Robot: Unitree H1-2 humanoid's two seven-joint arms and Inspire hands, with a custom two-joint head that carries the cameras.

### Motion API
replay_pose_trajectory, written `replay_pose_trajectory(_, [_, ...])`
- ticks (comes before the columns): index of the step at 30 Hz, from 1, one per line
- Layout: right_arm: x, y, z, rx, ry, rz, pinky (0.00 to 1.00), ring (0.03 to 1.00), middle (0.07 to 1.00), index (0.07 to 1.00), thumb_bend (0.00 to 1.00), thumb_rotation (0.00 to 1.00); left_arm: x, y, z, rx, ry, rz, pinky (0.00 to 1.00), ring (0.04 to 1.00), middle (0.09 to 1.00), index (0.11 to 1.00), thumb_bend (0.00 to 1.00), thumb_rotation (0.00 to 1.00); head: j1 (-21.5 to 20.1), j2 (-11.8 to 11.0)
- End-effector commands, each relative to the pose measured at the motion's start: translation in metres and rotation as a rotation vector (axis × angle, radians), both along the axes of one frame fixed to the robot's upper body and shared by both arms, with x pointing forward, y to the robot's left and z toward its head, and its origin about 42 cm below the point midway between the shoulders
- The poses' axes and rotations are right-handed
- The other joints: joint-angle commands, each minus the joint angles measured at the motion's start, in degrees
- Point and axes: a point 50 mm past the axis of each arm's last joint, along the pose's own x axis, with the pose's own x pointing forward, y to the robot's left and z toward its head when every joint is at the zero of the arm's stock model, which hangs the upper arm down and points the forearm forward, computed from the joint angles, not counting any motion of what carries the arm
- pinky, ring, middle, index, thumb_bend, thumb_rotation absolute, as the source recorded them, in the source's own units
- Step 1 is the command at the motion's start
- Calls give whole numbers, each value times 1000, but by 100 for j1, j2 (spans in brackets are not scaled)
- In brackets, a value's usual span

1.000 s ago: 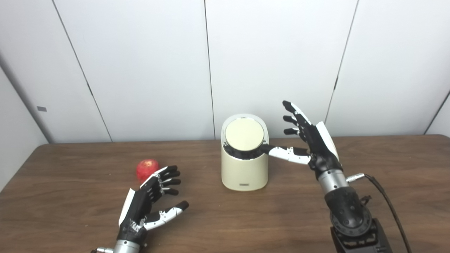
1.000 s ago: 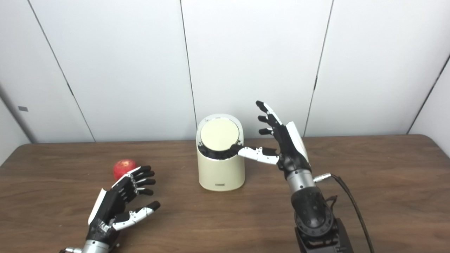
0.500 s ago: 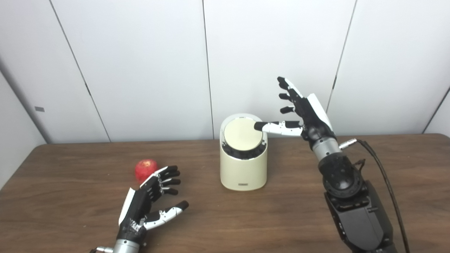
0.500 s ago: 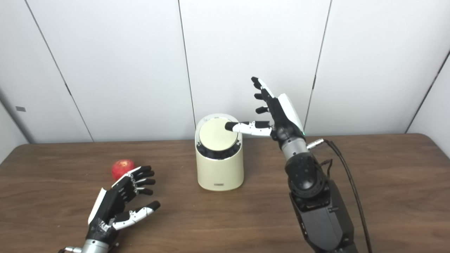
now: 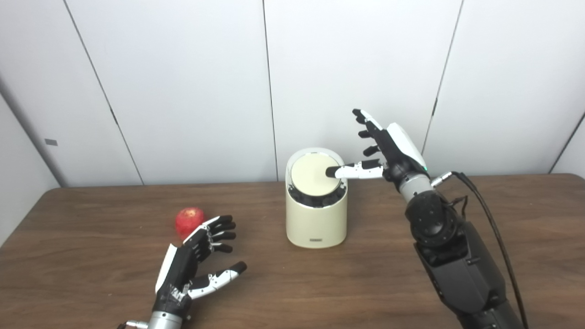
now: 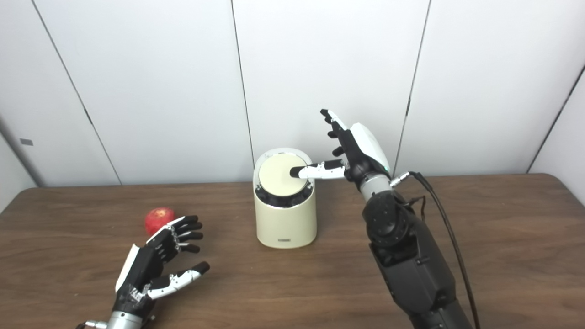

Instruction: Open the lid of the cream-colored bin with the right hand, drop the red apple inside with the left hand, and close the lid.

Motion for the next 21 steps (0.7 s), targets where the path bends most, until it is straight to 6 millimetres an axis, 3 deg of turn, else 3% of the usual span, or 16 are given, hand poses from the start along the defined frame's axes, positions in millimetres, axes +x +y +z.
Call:
replay_pose_trajectory(1, [5,10,31,-13,-87,16,668,860,932,946,941,349,2,-7,-3,-20,-5,6,633,736,779,816,646,0,-8,4])
replay_pose_trajectory(21, [13,35,25,-115,-47,42,714,899,935,945,965,393,1,-12,-2,-19,-7,4,631,736,777,811,652,0,102,92])
